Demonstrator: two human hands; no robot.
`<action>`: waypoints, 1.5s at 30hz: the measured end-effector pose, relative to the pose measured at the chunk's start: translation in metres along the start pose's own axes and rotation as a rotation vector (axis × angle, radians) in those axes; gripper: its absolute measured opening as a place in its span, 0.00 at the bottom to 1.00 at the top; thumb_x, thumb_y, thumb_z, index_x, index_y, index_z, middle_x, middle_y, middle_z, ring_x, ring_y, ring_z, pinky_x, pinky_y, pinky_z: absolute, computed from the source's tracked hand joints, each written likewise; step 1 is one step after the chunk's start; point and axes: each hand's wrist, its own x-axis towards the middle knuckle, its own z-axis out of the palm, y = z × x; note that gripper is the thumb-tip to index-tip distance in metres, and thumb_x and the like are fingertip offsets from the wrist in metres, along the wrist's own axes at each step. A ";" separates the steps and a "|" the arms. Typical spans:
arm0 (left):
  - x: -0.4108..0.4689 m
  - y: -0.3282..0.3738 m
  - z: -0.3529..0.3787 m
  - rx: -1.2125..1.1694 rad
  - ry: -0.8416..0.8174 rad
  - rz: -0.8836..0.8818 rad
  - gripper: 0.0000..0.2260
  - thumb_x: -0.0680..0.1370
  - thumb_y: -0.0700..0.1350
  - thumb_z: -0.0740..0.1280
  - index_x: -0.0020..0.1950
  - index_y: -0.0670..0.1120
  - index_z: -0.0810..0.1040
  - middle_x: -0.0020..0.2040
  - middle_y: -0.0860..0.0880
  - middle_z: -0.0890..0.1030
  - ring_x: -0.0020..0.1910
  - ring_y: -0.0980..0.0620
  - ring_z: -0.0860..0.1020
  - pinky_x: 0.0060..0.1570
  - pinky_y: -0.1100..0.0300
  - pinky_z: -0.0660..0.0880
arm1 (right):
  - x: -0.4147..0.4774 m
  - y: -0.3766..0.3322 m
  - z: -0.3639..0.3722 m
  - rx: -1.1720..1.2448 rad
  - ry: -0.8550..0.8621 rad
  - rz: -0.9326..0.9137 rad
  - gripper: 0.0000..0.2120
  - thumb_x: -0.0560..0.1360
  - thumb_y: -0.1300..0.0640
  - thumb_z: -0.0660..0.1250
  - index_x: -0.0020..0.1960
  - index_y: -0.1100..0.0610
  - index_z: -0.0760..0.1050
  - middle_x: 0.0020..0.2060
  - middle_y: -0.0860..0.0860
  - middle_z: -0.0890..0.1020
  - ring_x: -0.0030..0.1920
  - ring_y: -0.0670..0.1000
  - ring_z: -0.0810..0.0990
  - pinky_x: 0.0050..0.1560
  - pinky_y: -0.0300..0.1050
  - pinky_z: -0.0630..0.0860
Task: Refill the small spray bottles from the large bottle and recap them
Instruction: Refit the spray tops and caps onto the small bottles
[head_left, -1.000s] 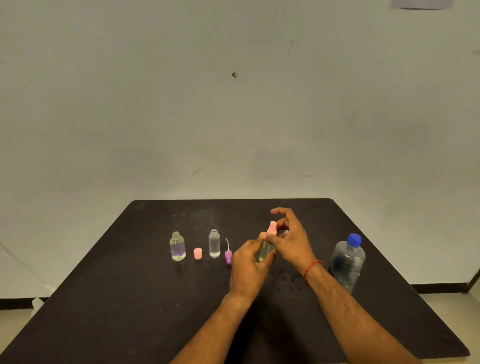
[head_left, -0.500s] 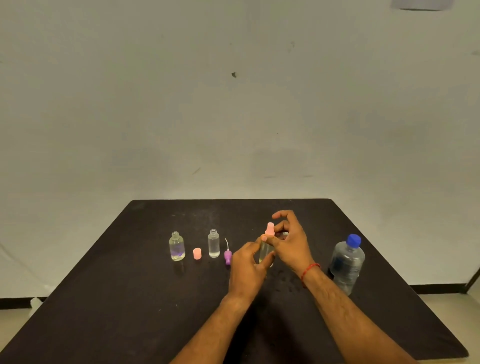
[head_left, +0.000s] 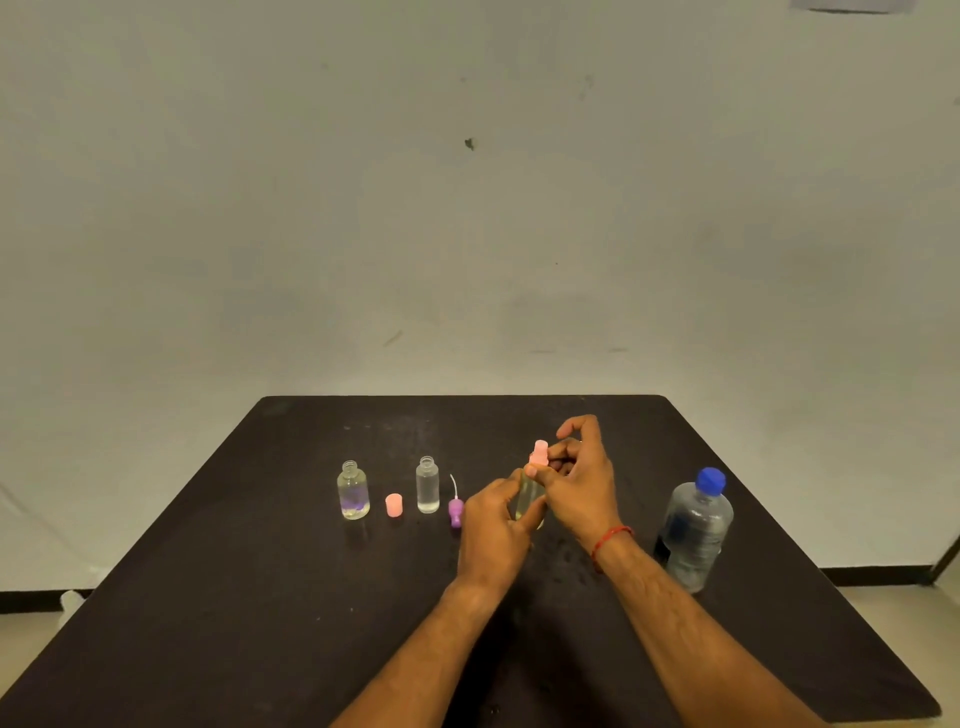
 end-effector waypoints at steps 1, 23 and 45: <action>0.002 -0.002 0.000 0.009 -0.003 -0.002 0.04 0.78 0.50 0.72 0.51 0.52 0.83 0.40 0.54 0.81 0.35 0.52 0.81 0.35 0.56 0.81 | 0.001 0.001 0.001 0.003 0.015 0.006 0.23 0.70 0.67 0.75 0.54 0.50 0.66 0.38 0.52 0.81 0.38 0.45 0.81 0.36 0.30 0.76; 0.053 -0.045 0.033 0.089 -0.040 -0.316 0.10 0.79 0.41 0.70 0.60 0.48 0.78 0.46 0.51 0.82 0.35 0.51 0.83 0.32 0.58 0.81 | -0.012 0.077 -0.008 0.018 0.023 0.223 0.14 0.71 0.67 0.73 0.52 0.51 0.81 0.46 0.46 0.84 0.47 0.42 0.83 0.52 0.37 0.79; 0.010 -0.033 -0.016 -0.073 0.210 -0.246 0.09 0.78 0.45 0.72 0.58 0.54 0.82 0.55 0.58 0.84 0.41 0.49 0.85 0.31 0.60 0.80 | -0.022 0.081 0.026 0.019 -0.019 0.220 0.12 0.70 0.65 0.75 0.50 0.52 0.81 0.44 0.46 0.84 0.45 0.41 0.83 0.50 0.36 0.79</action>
